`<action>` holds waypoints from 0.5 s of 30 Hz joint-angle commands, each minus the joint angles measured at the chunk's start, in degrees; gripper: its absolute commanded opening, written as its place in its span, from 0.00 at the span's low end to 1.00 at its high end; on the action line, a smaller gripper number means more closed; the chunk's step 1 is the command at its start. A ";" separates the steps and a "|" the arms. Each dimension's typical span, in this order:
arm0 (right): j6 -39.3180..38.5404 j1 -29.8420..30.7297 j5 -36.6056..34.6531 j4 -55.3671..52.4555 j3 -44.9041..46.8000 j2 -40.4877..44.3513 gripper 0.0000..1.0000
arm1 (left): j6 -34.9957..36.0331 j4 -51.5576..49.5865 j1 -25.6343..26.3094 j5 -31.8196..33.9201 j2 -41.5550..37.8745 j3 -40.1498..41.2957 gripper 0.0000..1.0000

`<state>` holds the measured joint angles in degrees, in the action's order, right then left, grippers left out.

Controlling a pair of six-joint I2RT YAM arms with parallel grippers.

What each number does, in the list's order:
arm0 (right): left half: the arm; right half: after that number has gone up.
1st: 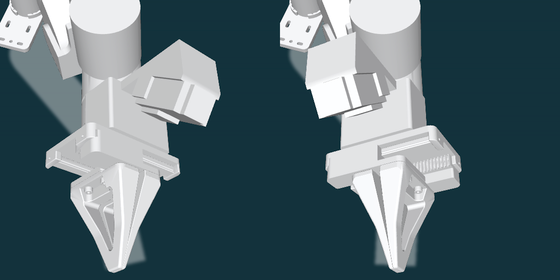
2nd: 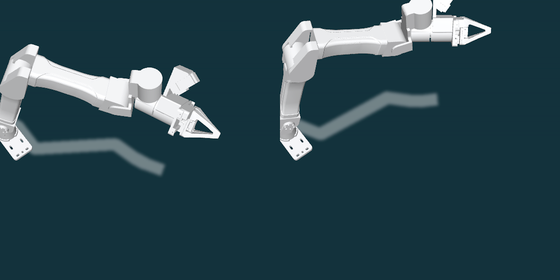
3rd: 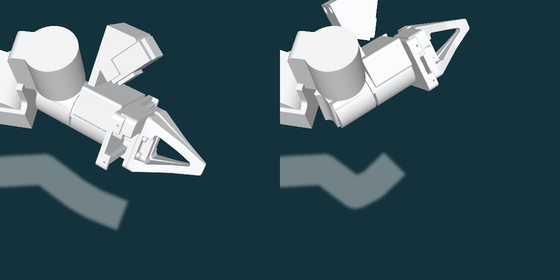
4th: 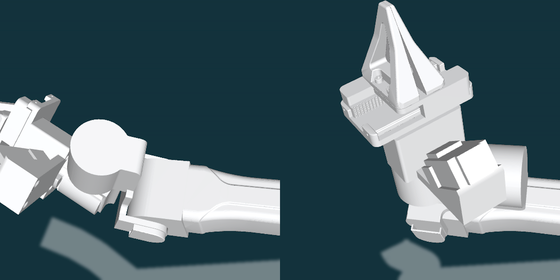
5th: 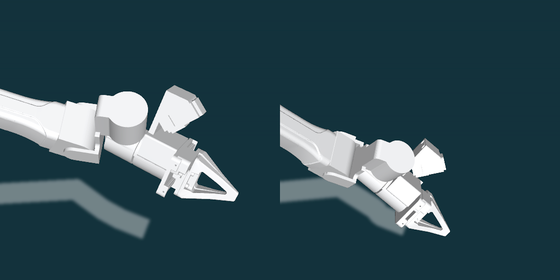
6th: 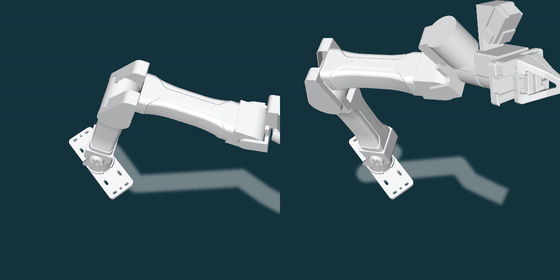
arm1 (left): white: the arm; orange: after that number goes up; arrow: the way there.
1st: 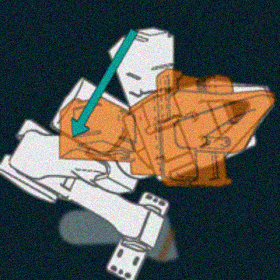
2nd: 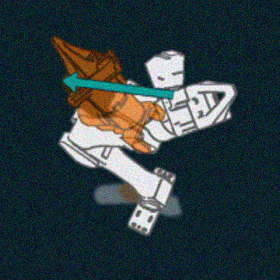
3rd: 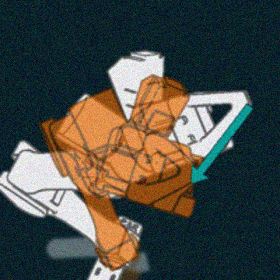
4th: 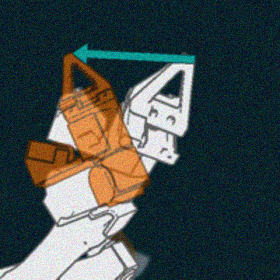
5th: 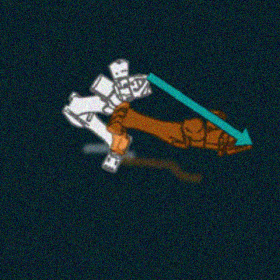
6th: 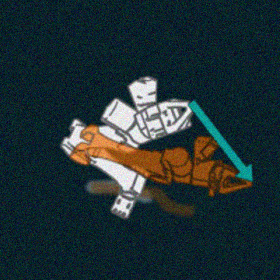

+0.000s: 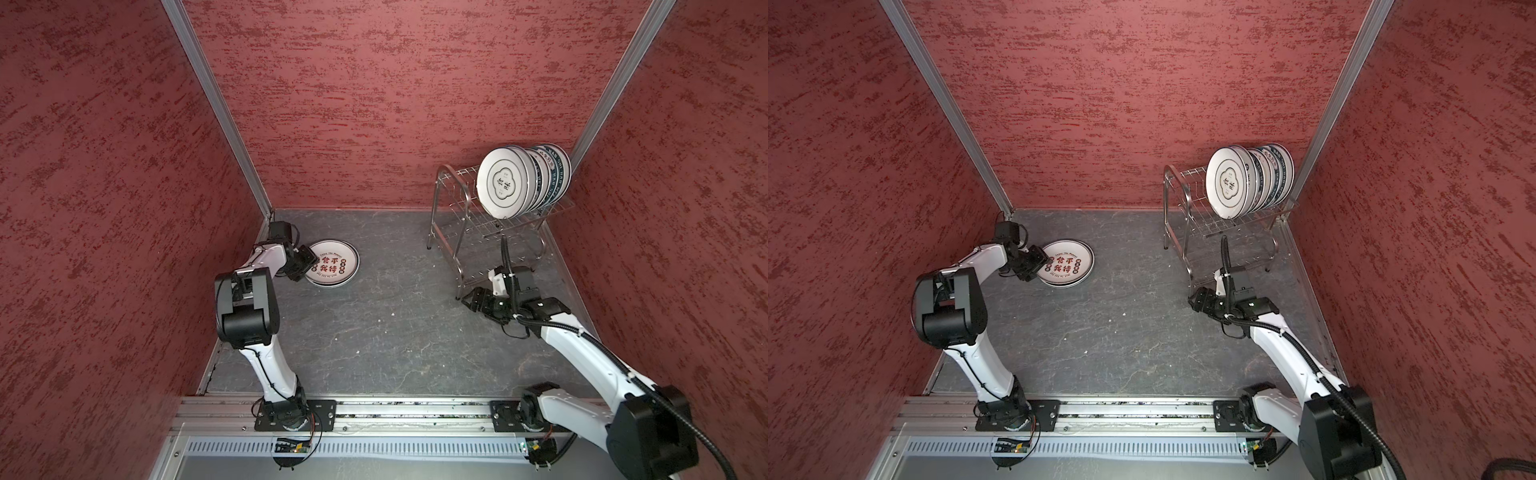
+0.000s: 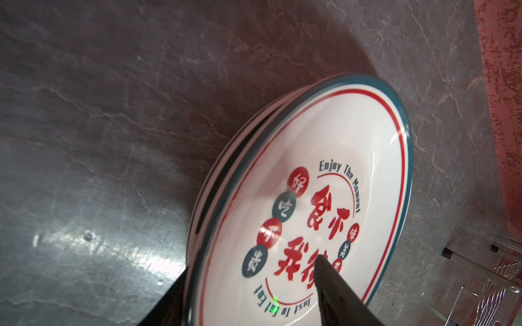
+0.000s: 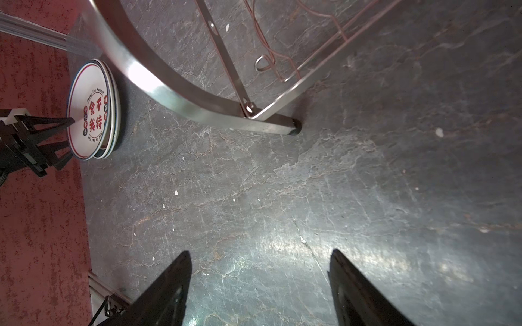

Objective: Unload the plates from the dish rack
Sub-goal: Place the plate among the plates.

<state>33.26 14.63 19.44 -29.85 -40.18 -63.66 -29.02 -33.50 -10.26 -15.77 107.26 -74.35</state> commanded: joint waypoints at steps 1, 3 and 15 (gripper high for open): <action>-1.35 0.44 -0.44 0.64 -2.07 -0.74 0.77 | 0.43 -3.44 0.06 2.71 0.91 -1.57 0.67; -1.39 0.57 -0.23 1.17 -2.17 -1.24 0.76 | 0.75 -4.98 0.31 3.44 1.10 -2.37 0.70; -1.89 0.84 1.07 4.68 -3.39 -4.36 0.72 | 1.86 -7.70 1.10 5.29 -1.31 -2.90 0.79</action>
<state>32.05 15.00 19.75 -27.88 -41.65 -67.85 -27.99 -40.05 -9.43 -11.33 107.48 -76.73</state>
